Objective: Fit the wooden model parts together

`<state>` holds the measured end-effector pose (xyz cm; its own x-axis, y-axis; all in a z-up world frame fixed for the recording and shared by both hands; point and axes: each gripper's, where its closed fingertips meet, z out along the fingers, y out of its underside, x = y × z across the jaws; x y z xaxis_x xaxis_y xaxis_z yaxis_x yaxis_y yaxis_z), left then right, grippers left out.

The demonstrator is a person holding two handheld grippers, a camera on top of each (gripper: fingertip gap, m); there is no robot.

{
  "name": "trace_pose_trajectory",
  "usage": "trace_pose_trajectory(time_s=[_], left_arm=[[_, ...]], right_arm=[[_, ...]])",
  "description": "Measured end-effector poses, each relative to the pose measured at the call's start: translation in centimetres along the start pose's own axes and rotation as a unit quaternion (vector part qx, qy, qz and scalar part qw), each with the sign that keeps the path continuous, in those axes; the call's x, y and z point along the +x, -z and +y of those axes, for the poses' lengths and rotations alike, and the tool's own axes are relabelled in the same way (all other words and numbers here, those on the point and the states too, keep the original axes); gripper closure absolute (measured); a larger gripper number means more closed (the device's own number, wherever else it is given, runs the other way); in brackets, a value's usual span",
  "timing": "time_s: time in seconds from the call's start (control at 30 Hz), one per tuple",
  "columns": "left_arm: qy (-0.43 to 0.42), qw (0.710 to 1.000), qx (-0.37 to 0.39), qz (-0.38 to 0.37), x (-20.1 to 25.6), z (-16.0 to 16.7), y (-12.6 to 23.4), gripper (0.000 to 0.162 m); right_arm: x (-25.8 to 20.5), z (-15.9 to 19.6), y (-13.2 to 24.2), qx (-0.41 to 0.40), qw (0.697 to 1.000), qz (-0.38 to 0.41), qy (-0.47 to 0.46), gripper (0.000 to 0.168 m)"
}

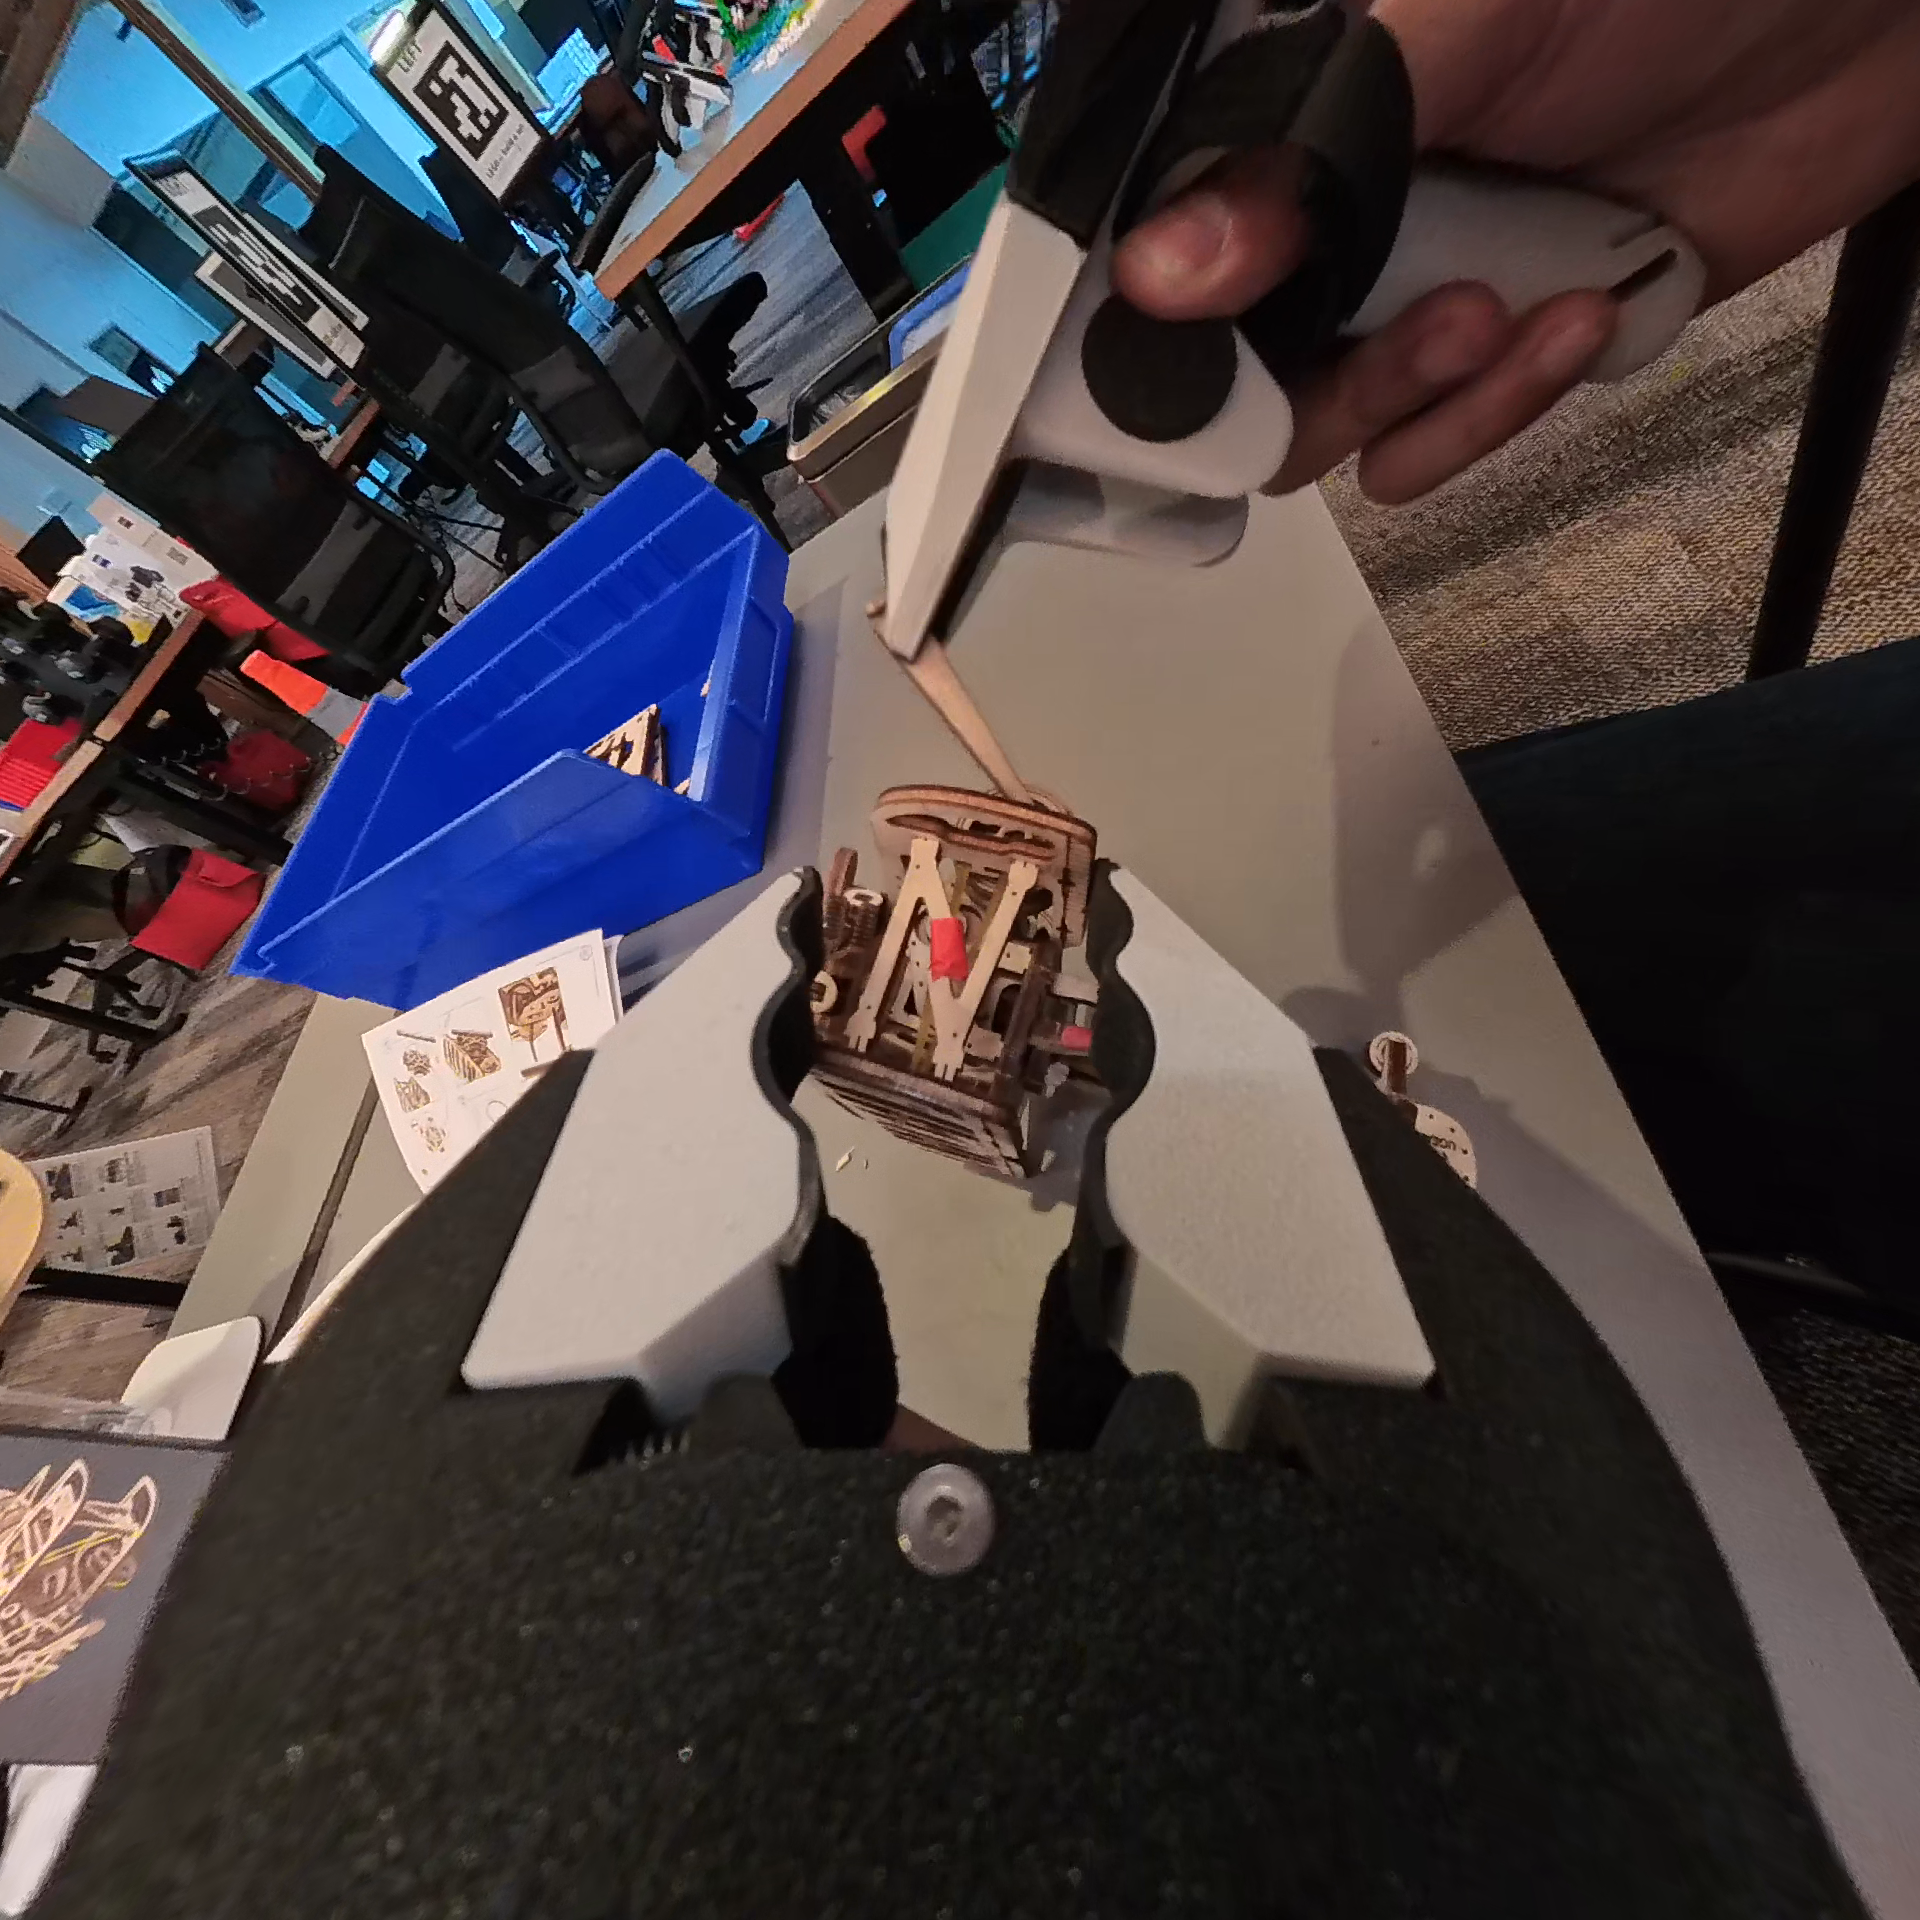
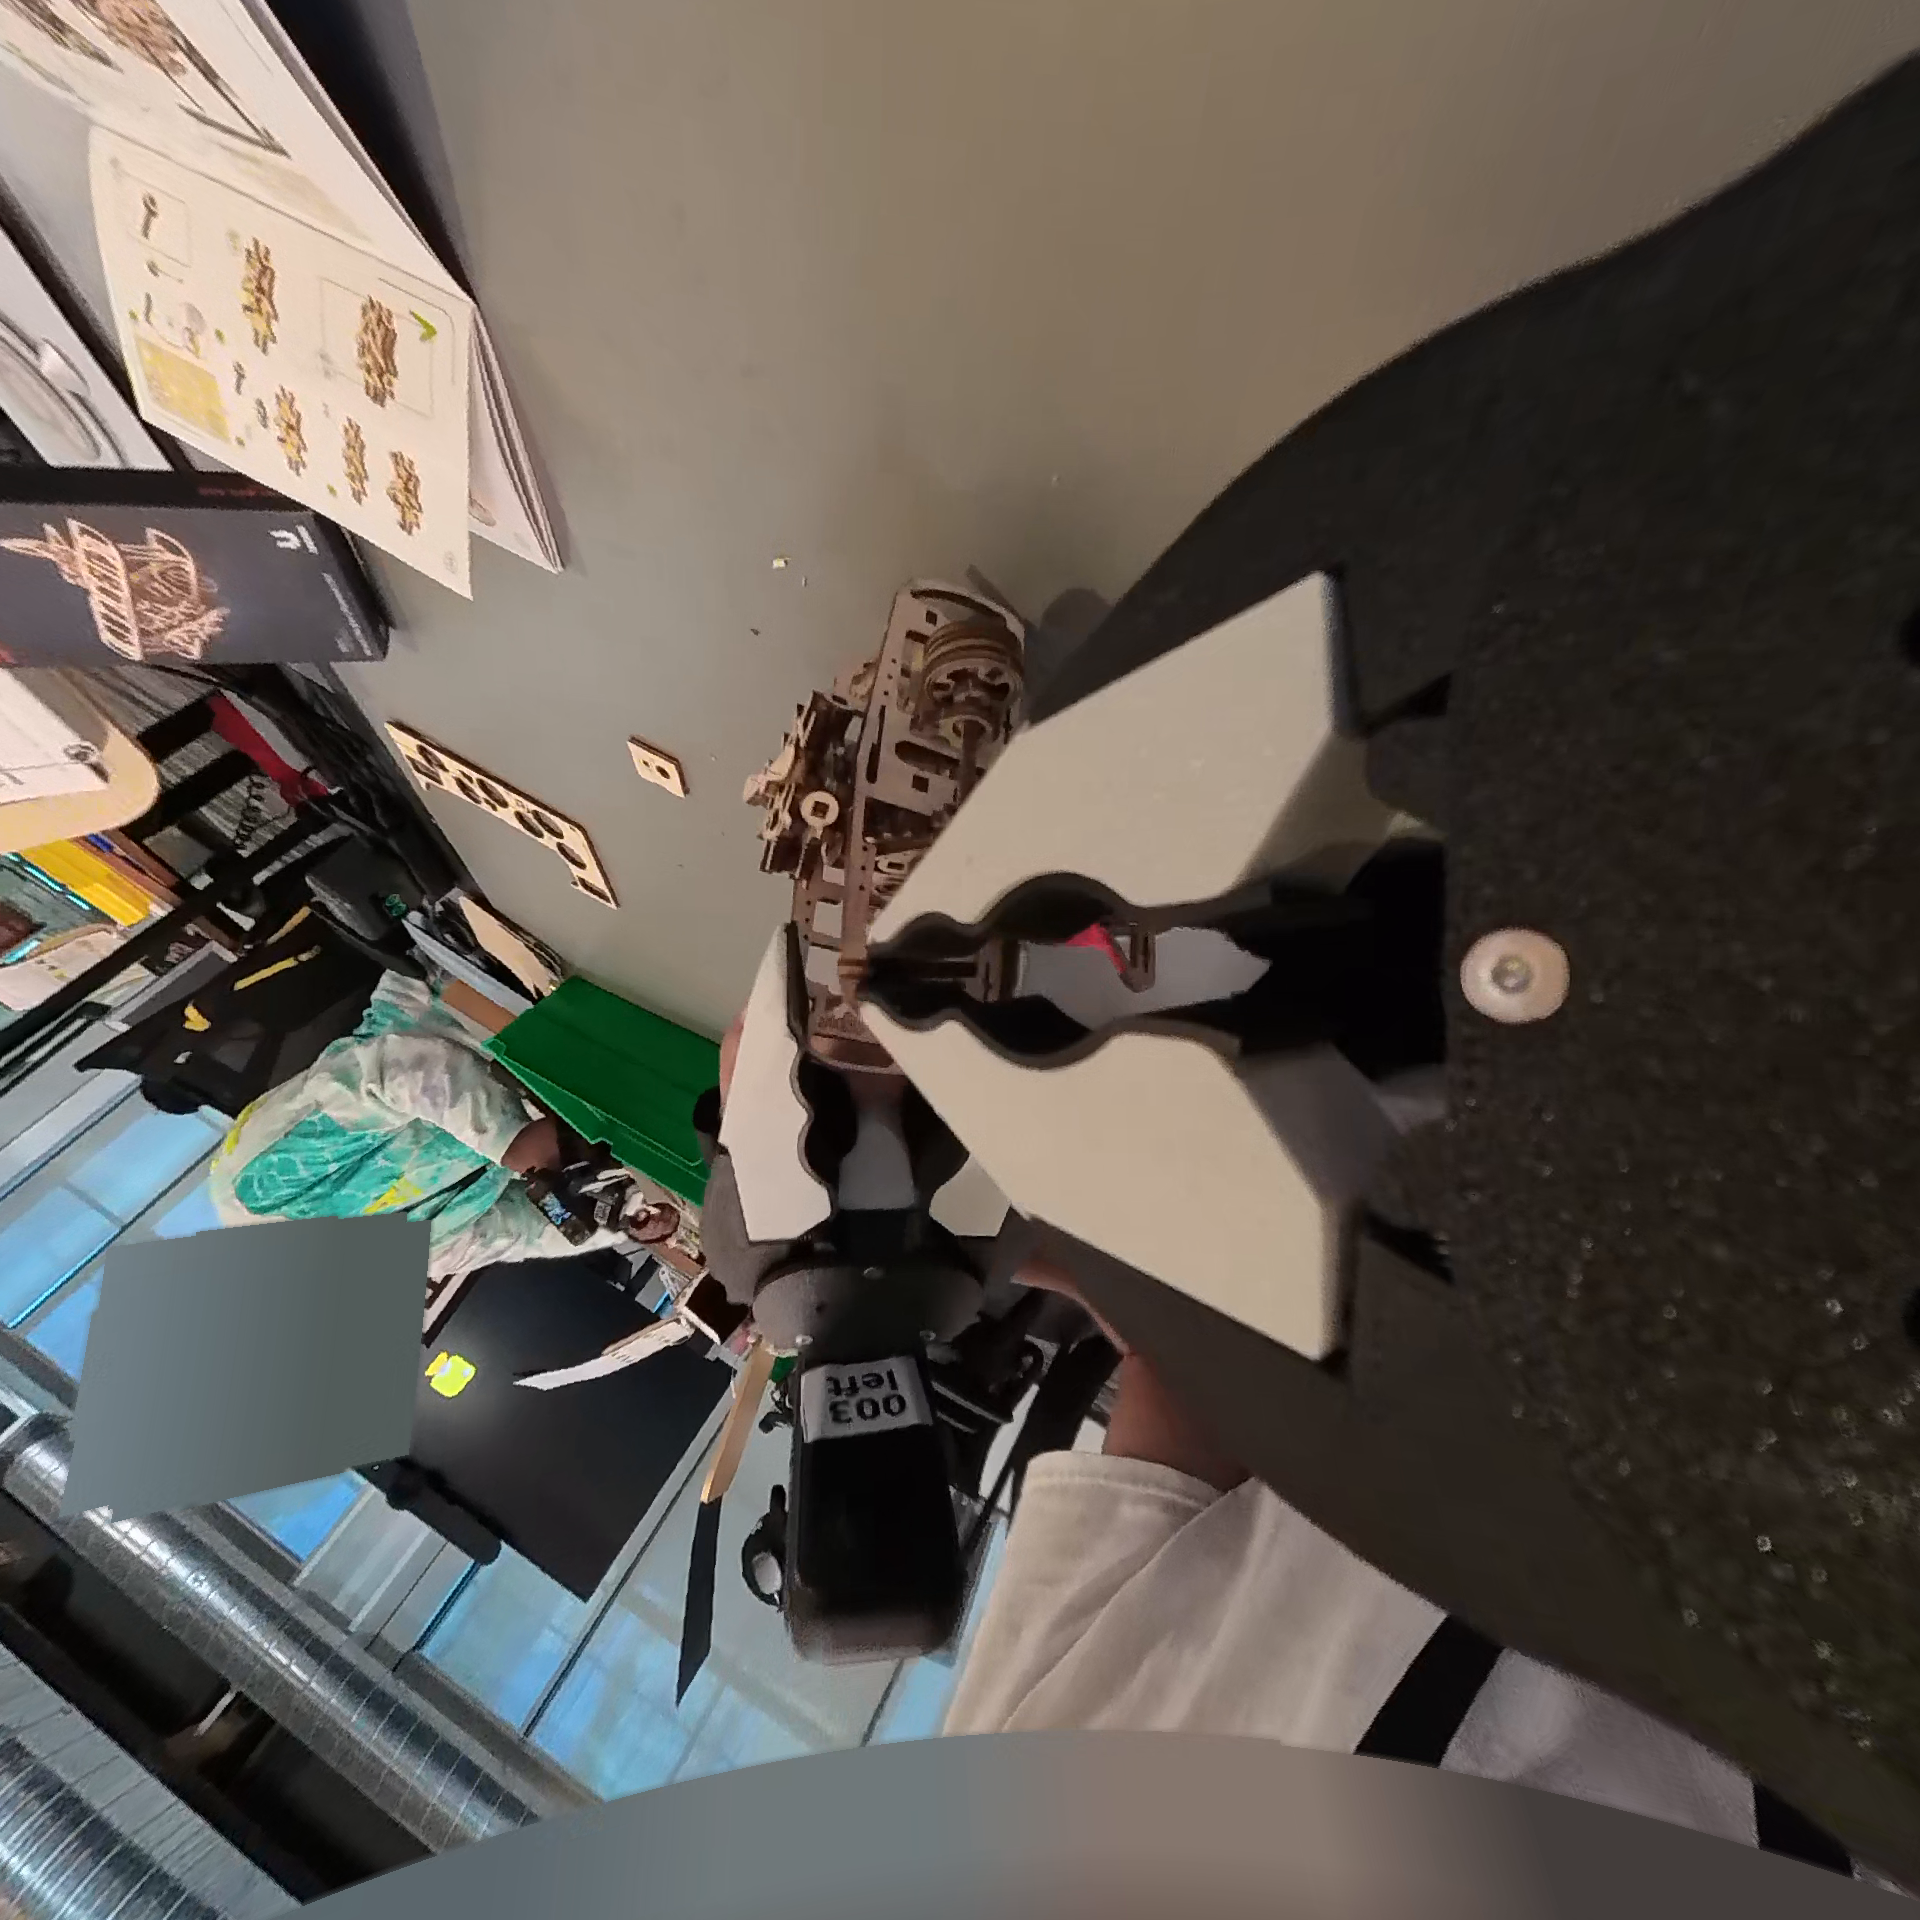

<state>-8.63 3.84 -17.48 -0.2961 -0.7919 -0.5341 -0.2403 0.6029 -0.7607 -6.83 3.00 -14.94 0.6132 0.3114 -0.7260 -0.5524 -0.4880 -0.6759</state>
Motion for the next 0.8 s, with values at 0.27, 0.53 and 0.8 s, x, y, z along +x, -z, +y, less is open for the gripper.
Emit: trace_pose_trajectory(time_s=[0.27,0.53,0.8], left_arm=[[0.031,0.999,0.017,0.001,0.1,-0.7,0.2,0.099],[0.196,0.976,0.073,-0.054,-2.4,-0.2,4.4,0.097],[0.337,0.934,0.118,-0.002,-1.3,1.7,5.0,0.1]], right_arm=[[-1.1,-2.4,2.1,0.059,0.998,-0.02,0.03,0.167],[-1.3,-5.5,0.9,0.014,0.998,-0.021,0.054,0.167],[-1.2,-3.3,-7.2,-0.244,0.961,0.033,0.125,0.167]])
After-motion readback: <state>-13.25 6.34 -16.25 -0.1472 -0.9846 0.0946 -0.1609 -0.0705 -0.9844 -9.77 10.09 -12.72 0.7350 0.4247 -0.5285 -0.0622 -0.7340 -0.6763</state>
